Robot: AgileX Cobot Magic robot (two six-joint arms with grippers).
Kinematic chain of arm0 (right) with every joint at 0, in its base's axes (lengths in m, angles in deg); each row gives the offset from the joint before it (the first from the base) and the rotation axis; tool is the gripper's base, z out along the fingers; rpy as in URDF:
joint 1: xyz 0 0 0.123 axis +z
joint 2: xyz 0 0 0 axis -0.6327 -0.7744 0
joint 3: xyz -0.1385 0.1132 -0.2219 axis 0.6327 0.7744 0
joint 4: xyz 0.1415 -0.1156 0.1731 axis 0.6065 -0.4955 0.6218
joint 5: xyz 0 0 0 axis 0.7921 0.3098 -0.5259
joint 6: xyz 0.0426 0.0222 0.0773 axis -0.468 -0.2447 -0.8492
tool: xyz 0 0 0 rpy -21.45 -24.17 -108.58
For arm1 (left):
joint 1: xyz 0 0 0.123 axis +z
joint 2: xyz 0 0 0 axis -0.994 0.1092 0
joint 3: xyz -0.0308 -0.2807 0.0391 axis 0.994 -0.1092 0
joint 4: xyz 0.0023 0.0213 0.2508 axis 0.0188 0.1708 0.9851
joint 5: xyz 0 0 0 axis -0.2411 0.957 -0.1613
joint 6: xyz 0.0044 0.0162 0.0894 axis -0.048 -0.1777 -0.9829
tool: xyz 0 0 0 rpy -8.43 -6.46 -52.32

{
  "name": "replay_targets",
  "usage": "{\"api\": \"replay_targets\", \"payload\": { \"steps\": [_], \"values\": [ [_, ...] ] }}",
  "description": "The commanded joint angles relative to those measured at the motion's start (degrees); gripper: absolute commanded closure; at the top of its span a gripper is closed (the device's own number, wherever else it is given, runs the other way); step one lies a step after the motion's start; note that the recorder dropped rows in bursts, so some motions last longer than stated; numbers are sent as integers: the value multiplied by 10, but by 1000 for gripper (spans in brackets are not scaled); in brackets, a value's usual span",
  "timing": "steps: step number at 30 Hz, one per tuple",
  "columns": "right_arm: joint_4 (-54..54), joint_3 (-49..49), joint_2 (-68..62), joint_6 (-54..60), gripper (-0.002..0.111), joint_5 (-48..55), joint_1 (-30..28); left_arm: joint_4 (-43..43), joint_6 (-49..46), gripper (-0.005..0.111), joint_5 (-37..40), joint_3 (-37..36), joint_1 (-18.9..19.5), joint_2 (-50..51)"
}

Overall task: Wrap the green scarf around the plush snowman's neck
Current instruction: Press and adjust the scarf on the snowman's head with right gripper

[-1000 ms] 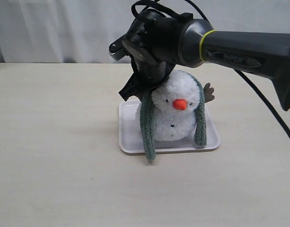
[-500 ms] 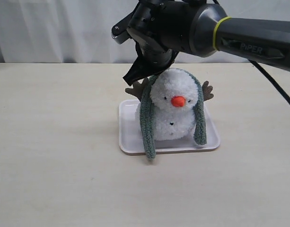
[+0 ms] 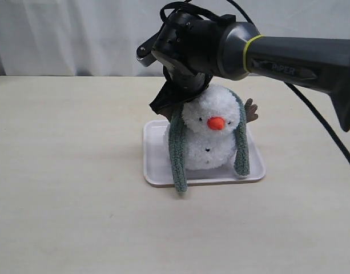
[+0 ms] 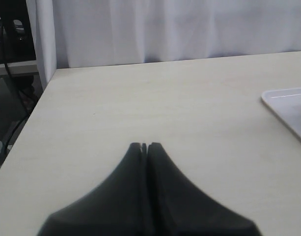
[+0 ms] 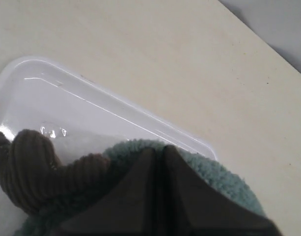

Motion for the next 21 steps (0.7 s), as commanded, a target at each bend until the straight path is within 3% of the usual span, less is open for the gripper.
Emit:
{"api": "replay_targets", "payload": {
  "steps": [1, 21],
  "values": [
    [7, -1, -4, -4, 104, -12, -2, -1, -1, 107, -8, -2, -4, -2],
    [20, -1, 4, -4, 104, -11, -2, -1, -1, 107, -8, -2, -4, -2]
  ]
}}
